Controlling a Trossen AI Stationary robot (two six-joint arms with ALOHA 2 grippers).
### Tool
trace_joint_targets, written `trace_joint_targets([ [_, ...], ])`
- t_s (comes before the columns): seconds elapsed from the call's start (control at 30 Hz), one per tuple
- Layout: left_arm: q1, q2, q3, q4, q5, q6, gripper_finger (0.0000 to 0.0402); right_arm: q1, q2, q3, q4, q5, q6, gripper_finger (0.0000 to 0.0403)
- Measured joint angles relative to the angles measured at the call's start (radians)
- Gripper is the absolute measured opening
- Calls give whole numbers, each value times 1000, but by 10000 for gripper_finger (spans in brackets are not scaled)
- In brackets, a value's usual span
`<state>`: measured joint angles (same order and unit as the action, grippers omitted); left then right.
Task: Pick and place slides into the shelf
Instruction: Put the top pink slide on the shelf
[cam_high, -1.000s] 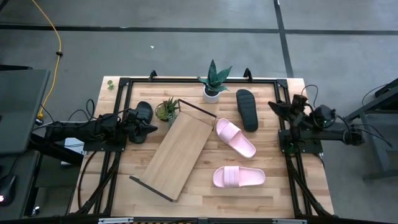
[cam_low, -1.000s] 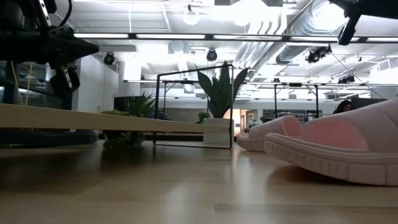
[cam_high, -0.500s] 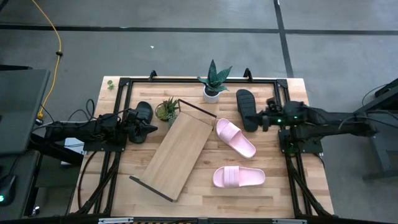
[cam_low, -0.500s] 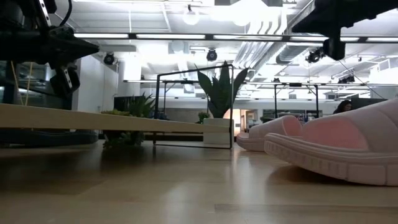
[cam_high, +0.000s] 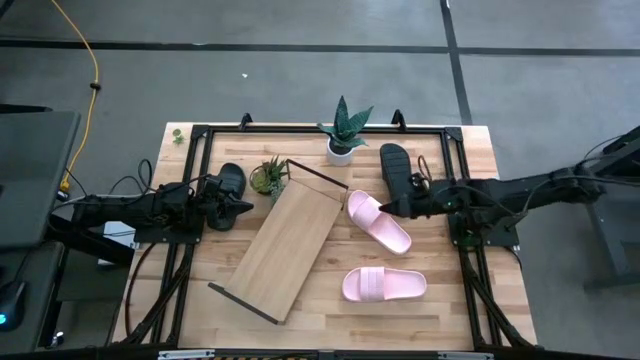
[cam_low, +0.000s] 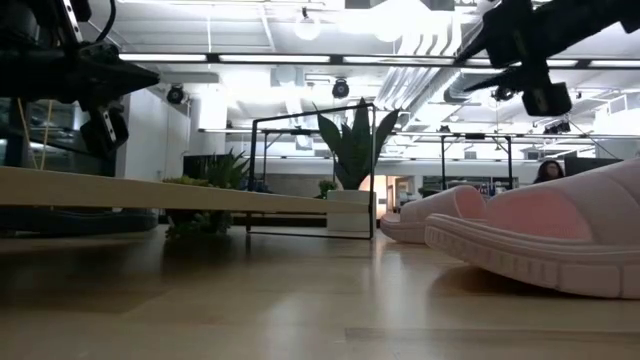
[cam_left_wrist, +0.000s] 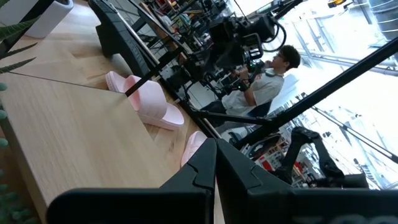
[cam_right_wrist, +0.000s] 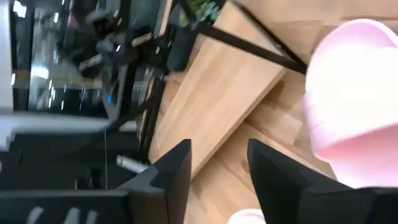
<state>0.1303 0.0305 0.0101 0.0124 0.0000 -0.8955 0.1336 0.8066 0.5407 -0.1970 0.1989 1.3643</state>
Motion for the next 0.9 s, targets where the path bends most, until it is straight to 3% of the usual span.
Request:
trace_joint_targets([
  [0.17,0,0,0,0,0,0,1,109,52,0,0,201,178,158],
  [0.57,0,0,0,0,0,0,1,291,268,-1,-1,522,570,158],
  [0.9,0,0,0,0,0,-1,1,314,424,-2,-1,569,736,158],
])
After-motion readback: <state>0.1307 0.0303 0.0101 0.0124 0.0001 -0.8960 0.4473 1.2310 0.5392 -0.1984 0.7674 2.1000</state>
